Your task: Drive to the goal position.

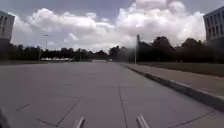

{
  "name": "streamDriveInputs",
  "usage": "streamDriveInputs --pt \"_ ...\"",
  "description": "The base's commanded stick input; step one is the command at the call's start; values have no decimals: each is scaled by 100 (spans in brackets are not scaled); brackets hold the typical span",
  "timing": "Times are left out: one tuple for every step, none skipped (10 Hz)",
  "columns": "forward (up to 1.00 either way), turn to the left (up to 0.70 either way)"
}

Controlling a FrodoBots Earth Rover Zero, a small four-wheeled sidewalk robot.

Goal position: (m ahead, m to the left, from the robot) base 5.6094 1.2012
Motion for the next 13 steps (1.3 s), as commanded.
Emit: streamDriveInputs --pt "70 0" --pt "70 0" --pt "70 0" --pt "70 0" --pt "70 0" --pt "70 0" --pt "70 0" --pt "70 0" --pt "70 0" --pt "70 0" --pt "70 0" --pt "70 0" --pt "70 0"
